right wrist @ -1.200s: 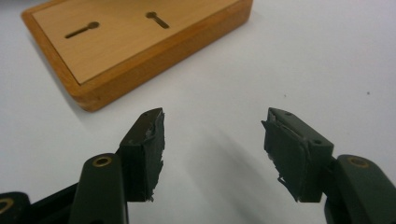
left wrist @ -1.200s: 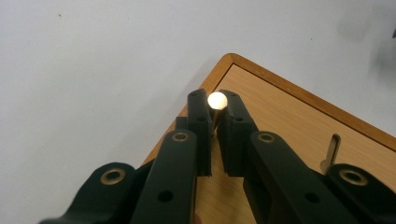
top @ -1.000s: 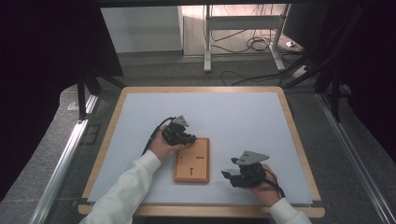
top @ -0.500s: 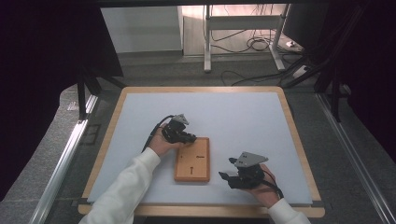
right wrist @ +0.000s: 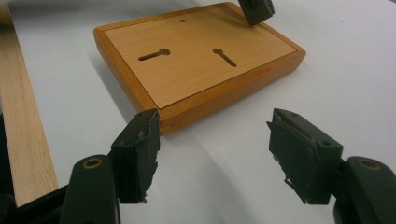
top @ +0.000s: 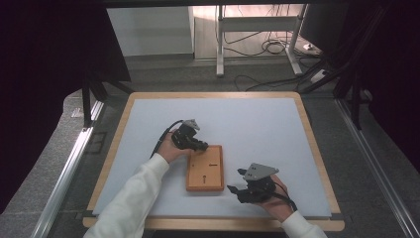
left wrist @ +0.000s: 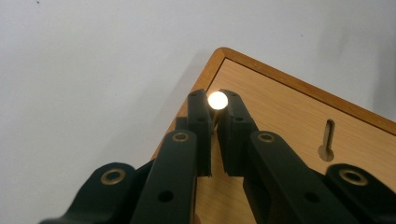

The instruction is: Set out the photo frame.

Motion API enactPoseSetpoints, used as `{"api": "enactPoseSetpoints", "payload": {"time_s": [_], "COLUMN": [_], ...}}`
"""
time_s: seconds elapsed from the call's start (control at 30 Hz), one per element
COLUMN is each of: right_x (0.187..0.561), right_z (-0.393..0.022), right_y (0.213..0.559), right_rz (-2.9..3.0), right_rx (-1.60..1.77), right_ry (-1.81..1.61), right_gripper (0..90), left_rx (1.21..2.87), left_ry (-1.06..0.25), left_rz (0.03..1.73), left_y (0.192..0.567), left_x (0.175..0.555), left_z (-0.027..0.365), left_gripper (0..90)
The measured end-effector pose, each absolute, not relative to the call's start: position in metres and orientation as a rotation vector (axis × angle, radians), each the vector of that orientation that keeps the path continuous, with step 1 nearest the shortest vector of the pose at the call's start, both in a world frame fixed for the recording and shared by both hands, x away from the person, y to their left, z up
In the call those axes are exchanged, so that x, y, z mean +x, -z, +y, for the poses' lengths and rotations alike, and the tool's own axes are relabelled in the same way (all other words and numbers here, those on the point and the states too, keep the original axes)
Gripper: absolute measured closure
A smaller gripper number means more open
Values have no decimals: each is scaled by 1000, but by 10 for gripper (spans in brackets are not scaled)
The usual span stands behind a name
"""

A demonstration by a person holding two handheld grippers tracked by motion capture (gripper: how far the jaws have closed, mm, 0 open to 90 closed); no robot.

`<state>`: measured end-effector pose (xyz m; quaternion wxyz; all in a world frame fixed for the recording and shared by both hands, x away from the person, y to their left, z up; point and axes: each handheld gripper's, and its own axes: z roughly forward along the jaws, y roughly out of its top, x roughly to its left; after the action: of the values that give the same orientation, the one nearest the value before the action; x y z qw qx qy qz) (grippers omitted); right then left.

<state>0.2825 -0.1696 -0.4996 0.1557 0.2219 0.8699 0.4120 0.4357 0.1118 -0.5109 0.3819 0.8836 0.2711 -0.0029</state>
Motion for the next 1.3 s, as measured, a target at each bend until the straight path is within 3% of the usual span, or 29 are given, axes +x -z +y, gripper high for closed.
{"api": "enactPoseSetpoints", "payload": {"time_s": [0.6, 1.3], "right_x": [271, 274], "right_z": [-111, -80], "right_y": [511, 527], "right_rz": [2480, 2388], "right_rx": [379, 256], "right_ry": [-930, -749], "right_gripper": [219, 208], "left_rx": [2242, 2250], "left_ry": [55, 74], "left_rz": [687, 694], "left_y": [512, 512], "left_x": [441, 443], "left_z": [114, 114], "left_gripper": [848, 847]}}
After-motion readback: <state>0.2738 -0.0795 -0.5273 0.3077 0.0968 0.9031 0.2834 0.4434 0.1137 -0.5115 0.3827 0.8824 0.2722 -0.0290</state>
